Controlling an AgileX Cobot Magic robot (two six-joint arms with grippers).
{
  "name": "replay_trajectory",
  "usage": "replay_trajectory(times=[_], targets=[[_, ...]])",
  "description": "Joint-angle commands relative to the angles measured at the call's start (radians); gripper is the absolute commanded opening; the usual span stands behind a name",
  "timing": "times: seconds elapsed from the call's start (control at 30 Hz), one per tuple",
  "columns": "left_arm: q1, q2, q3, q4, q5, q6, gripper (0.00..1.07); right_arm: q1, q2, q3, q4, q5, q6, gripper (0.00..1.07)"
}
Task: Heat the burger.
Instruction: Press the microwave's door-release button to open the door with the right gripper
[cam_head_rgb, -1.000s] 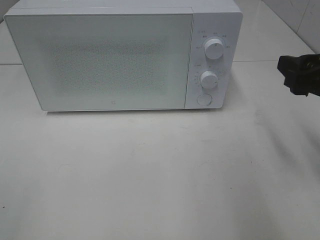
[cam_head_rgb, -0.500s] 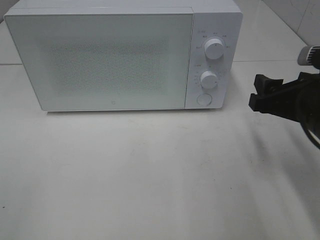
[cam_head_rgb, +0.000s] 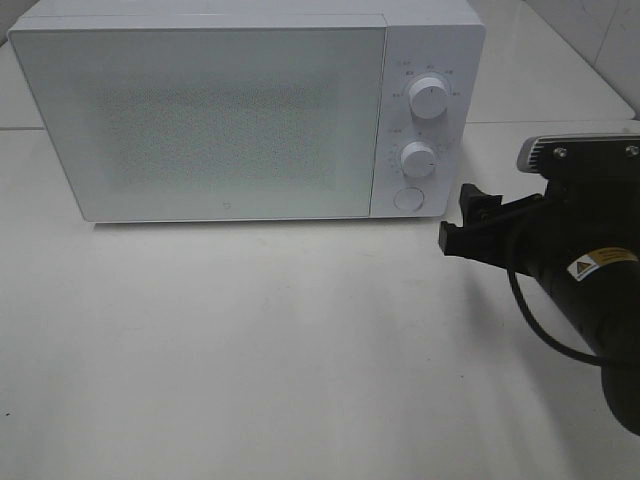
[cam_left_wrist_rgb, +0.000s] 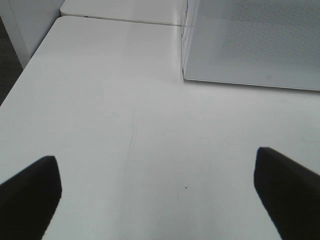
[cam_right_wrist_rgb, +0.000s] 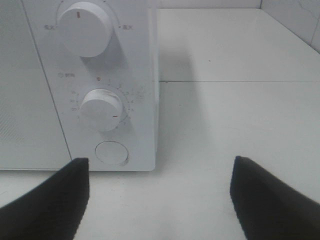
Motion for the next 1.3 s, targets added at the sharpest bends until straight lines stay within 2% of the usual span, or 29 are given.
replay_trajectory(times=[0.03,0.33,0.63,0.8,0.87,0.9,0.93,0.97,1.0,1.07,1.13,1.17,1.23,1.3], targets=[[0.001,-0.022,0.003,0.004,-0.006,0.002,1.0,0.032,0.027,-0.032,0.018,-0.052,-0.008,0.75],[0.001,-0.022,0.003,0.004,-0.006,0.002,1.0,0.131,0.09,-0.096,0.103,-0.046,-0.007,0.75],[0.001,-0.022,0.003,0.004,-0.006,0.002,1.0,0.166,0.129,-0.106,0.125,-0.043,0.05,0.75],[0.001,-0.022,0.003,0.004,-0.006,0.002,1.0,0.166,0.129,-0.106,0.15,-0.023,0.273,0.74],[0.001,-0.022,0.003,0.004,-0.006,0.002,1.0,0.166,0.129,-0.106,0.152,-0.016,0.464,0.7],[0.001,-0.022,0.003,0.004,-0.006,0.002,1.0,0.166,0.129,-0.106,0.152,-0.016,0.464,0.7],[0.001,-0.022,0.003,0.004,-0.006,0.002,1.0,0.166,0.129,-0.106,0.151,-0.016,0.61,0.66],[0.001,-0.022,0.003,0.004,-0.006,0.002,1.0,0.166,0.129,-0.106,0.151,-0.016,0.61,0.66],[0.001,-0.022,0.003,0.004,-0.006,0.002,1.0,0.166,0.129,-0.106,0.151,-0.015,0.758,0.61],[0.001,-0.022,0.003,0.004,-0.006,0.002,1.0,0.166,0.129,-0.106,0.151,-0.015,0.814,0.58],[0.001,-0.022,0.003,0.004,-0.006,0.002,1.0,0.166,0.129,-0.106,0.151,-0.015,0.996,0.51],[0.001,-0.022,0.003,0.004,-0.006,0.002,1.0,0.166,0.129,-0.106,0.151,-0.015,0.996,0.51],[0.001,-0.022,0.003,0.004,-0.006,0.002,1.0,0.166,0.129,-0.106,0.149,-0.014,1.204,0.4],[0.001,-0.022,0.003,0.004,-0.006,0.002,1.0,0.166,0.129,-0.106,0.149,-0.014,1.252,0.37]])
